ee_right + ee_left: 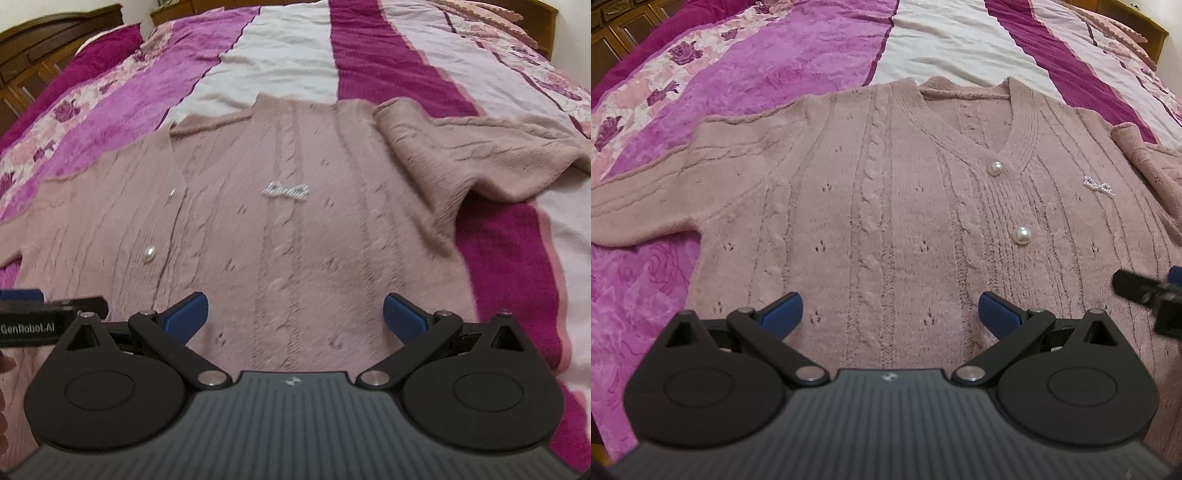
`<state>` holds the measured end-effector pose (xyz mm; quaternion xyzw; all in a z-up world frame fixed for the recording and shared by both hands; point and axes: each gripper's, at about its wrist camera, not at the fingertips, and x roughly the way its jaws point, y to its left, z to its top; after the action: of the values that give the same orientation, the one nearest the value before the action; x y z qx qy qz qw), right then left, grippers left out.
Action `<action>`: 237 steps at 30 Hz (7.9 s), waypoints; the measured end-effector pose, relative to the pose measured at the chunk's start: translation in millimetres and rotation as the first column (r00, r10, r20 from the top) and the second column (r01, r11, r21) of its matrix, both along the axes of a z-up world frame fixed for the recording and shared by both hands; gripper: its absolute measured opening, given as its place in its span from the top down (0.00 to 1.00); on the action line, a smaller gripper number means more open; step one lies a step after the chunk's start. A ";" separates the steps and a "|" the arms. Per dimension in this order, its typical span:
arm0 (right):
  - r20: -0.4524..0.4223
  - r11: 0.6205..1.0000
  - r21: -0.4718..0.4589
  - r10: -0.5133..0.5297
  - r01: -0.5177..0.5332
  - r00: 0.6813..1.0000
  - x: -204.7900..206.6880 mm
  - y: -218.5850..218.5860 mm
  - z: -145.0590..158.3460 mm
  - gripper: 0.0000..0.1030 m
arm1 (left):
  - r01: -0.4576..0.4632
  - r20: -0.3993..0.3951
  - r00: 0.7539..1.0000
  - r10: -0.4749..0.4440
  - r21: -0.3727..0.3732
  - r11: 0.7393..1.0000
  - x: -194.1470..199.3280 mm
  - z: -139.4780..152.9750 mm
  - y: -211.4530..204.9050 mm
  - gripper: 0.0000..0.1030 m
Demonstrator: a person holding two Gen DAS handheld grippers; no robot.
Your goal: Fold small clothes
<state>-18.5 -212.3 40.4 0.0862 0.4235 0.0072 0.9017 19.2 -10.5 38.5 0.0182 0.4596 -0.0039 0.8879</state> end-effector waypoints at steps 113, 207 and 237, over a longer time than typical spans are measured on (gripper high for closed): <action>0.475 0.936 0.082 -0.339 0.343 0.812 20.4 -229.2 91.6 0.94 | -0.063 -0.070 0.995 0.065 0.028 0.998 24.9 -1.7 -21.6 0.00; 0.126 0.956 0.211 0.183 -0.206 0.975 37.8 115.0 31.5 0.30 | -0.136 0.028 0.990 0.136 0.009 0.991 21.9 27.0 97.9 0.00; 0.123 0.967 0.235 -0.128 0.097 0.984 -7.2 -24.8 33.3 0.26 | 0.320 0.098 0.939 -0.329 0.098 0.942 36.2 25.3 -83.9 0.07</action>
<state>-25.7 -237.1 73.6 0.2125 0.3515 0.0104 0.9117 55.4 -94.4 63.7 0.1298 0.3990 -0.1307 0.8982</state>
